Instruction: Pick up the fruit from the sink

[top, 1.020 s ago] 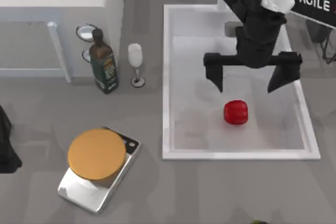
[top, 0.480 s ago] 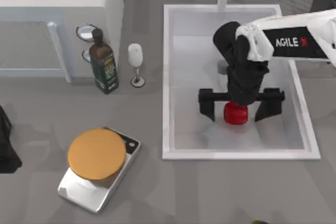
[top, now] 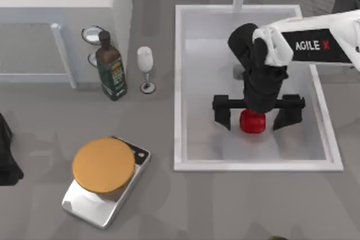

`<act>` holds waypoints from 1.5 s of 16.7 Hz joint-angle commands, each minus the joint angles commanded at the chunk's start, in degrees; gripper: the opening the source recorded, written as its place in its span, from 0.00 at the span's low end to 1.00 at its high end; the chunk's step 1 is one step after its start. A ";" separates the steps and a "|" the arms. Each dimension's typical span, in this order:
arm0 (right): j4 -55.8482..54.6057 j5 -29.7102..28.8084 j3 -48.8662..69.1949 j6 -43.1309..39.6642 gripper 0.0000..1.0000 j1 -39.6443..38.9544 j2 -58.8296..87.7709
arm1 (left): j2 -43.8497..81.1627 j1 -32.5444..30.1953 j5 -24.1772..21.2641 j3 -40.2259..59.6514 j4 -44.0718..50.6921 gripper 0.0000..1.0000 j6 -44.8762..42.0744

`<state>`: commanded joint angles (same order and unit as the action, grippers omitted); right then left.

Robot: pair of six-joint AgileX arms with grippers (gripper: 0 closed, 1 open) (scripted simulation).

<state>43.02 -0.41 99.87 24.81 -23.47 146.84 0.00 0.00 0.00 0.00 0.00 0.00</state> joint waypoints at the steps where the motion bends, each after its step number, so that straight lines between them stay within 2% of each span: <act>1: 0.00 0.00 0.00 0.00 0.70 0.00 0.00 | 0.00 0.00 0.00 0.00 0.00 1.00 0.00; 10: 0.00 0.00 0.00 0.00 0.02 0.00 0.00 | 0.00 0.00 0.00 0.00 0.00 1.00 0.00; 18: 0.00 0.00 0.00 0.00 0.00 0.00 0.00 | 0.00 0.00 0.00 0.00 0.00 1.00 0.00; 22: 3.43 -1.04 2.71 -0.48 0.00 0.18 -2.89 | 0.00 0.00 0.00 0.00 0.00 1.00 0.00; 25: 10.66 -0.92 10.24 -0.51 0.00 0.23 -1.71 | 0.00 0.00 0.00 0.00 0.00 1.00 0.00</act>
<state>53.69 -1.34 110.11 24.29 -23.24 145.14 0.00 0.00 0.00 0.00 0.00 0.00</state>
